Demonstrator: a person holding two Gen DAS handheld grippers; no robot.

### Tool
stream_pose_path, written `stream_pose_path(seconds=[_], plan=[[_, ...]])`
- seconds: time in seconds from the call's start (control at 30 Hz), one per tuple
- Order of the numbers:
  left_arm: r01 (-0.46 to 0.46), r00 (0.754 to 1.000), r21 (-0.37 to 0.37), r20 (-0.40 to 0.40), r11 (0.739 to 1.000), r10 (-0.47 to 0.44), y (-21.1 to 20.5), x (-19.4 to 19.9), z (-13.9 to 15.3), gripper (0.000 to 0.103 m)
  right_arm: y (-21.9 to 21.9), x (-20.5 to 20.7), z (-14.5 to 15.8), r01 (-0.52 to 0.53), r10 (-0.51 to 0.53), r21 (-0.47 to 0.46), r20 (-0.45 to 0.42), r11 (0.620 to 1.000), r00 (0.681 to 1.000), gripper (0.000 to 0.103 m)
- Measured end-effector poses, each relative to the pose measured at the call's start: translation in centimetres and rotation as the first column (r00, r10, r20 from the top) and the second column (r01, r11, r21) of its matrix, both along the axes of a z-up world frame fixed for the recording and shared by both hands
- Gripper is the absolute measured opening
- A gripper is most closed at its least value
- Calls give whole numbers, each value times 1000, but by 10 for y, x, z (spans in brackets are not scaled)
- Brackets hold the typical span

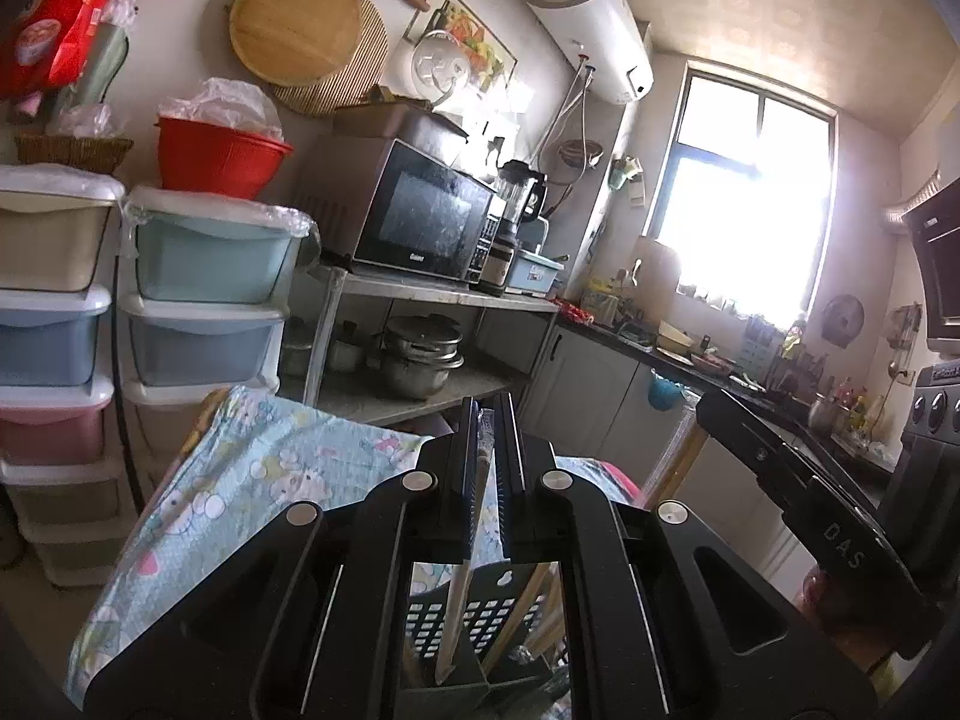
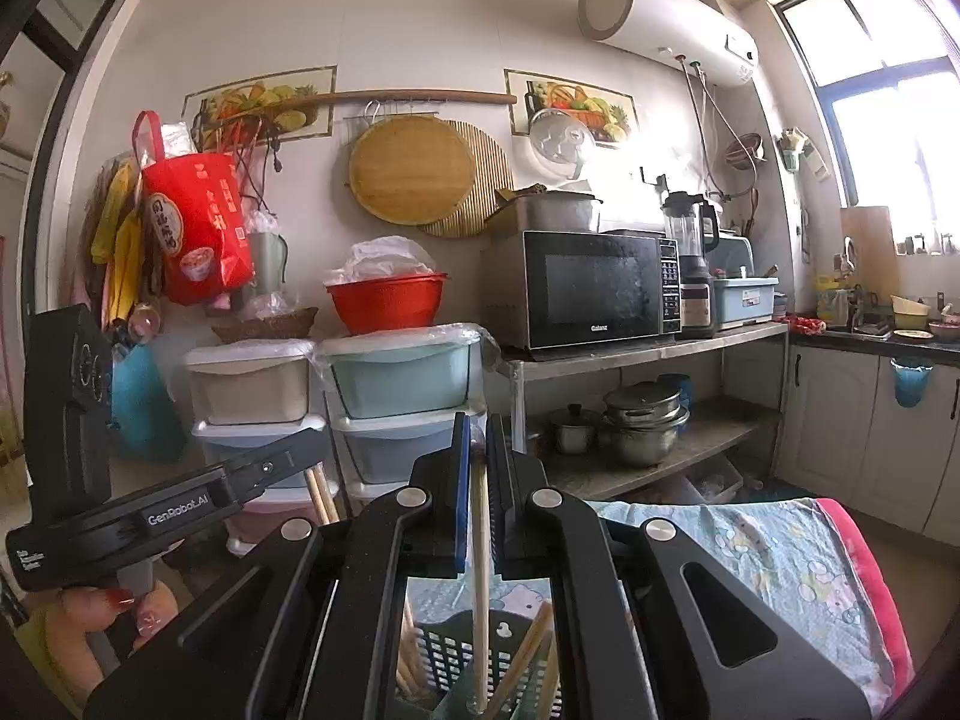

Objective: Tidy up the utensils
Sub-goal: 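Open both grippers to release the chopsticks into the holder compartments, then withdraw both tools upward and back from the holder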

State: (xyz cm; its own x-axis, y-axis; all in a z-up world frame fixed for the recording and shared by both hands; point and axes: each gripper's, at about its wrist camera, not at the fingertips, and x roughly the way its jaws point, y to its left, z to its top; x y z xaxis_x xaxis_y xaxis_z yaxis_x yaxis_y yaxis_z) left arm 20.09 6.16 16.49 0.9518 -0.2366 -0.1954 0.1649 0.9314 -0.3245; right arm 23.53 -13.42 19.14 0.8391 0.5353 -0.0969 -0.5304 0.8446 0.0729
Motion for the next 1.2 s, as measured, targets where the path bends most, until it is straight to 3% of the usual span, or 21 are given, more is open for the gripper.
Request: stream_pose_path(seconds=[0.57,0.63,0.7,0.83,0.9,1.2], plan=[[8,998,4,-64,1000,-8,0,7,-28,3,-6,13,-34,27,-28,-7,-74,1000,997,9],[6,998,2,-69,1000,-6,0,5,-31,8,-8,12,-38,27,-28,-6,-90,1000,996,14],[4,997,-1,-75,1000,-4,1,3,-34,19,-11,11,-42,28,-29,-7,-98,1000,995,14],[-5,996,-5,-84,1000,4,3,-1,-38,26,-18,9,-51,34,-33,0,-125,999,992,18],[-9,996,-7,-88,1000,8,4,-4,-40,36,-22,8,-55,36,-36,0,-141,999,989,18],[-11,992,-20,-122,1000,9,8,-15,-53,61,-33,2,-74,42,-45,-18,-209,999,977,27]])
